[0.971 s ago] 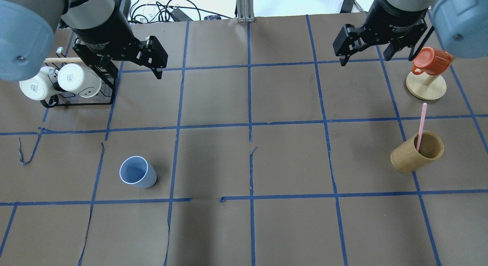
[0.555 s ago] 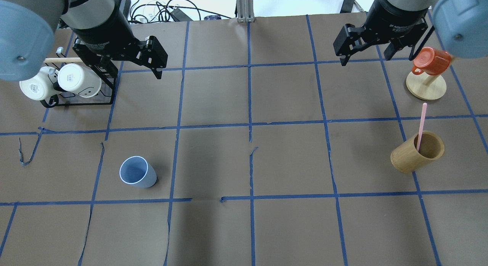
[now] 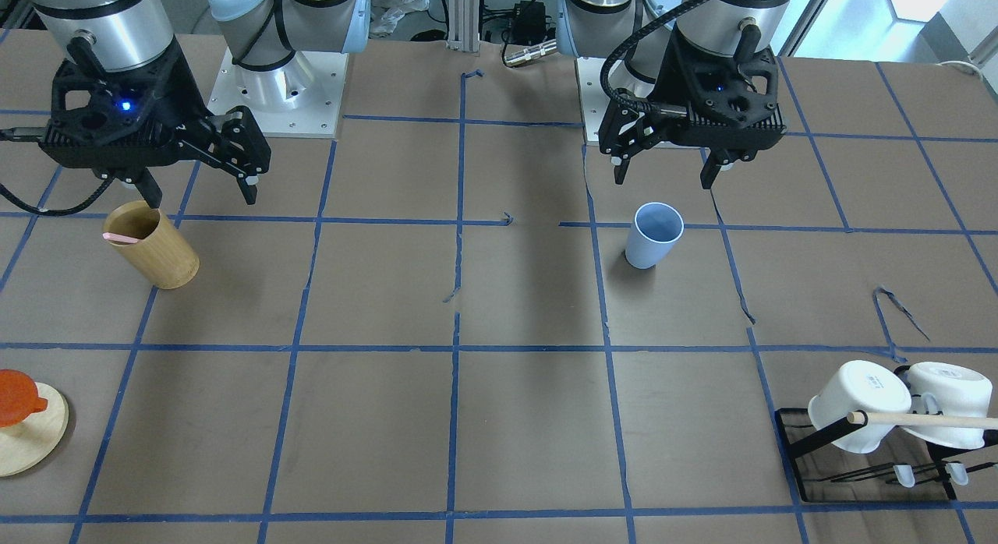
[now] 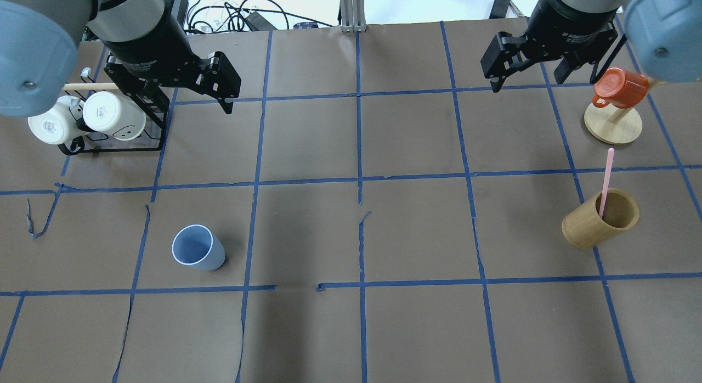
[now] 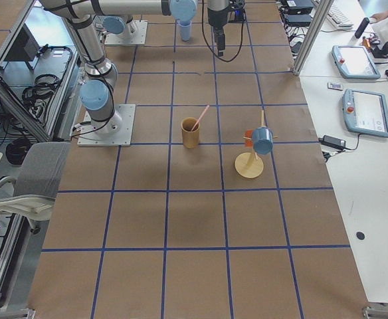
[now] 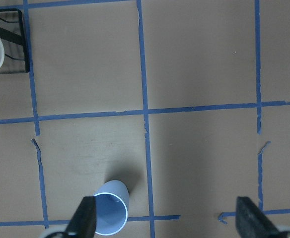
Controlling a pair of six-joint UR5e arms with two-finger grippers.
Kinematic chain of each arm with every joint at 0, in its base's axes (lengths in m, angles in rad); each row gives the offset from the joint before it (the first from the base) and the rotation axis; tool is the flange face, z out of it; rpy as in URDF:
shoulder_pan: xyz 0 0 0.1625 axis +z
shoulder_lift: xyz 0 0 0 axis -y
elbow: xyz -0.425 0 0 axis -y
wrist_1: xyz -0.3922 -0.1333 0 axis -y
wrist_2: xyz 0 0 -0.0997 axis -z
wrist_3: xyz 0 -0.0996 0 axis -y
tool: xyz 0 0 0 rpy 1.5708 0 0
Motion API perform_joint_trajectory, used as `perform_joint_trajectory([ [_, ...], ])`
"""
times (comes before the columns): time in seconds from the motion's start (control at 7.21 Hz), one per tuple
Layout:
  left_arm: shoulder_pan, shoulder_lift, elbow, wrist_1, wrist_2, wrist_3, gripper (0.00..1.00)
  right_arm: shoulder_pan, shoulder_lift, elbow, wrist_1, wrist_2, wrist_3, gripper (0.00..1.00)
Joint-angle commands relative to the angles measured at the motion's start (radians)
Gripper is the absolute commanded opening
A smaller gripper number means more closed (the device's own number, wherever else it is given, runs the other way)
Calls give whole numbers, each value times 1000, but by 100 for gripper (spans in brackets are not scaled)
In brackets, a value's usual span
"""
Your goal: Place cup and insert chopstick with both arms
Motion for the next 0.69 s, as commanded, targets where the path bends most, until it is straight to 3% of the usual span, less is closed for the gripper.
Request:
perform_joint_trajectory([
  [0.0, 0, 0, 0, 0, 0, 0, 100, 0, 0, 0, 4, 0, 0, 100],
  [0.55, 0, 0, 0, 0, 1, 0, 100, 0, 5, 6, 6, 5, -2, 100],
])
